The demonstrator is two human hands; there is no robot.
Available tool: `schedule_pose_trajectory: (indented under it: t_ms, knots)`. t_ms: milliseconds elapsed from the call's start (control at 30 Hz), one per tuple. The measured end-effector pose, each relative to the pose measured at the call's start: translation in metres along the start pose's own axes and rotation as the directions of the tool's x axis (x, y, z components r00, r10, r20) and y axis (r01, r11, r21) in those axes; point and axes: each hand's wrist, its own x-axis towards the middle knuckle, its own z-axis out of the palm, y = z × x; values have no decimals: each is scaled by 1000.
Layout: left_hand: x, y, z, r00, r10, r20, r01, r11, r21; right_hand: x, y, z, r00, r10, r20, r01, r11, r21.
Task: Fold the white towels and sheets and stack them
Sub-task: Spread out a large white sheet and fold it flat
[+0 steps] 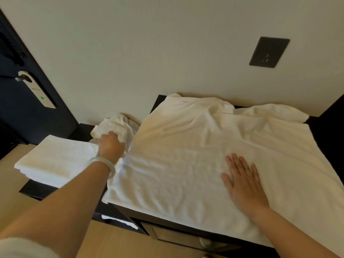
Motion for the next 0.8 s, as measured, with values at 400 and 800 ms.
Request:
schedule_pose_trajectory:
  t_ms: [400,800]
  knots:
    - [-105,56,59,768,629,118,-640,757,132,-4,1,3,1000,-8,-7,8,1000,2]
    - [-202,32,39,777,615,131,-629,765,138,-90,-3,-9,994,-2,-106,6,999,43]
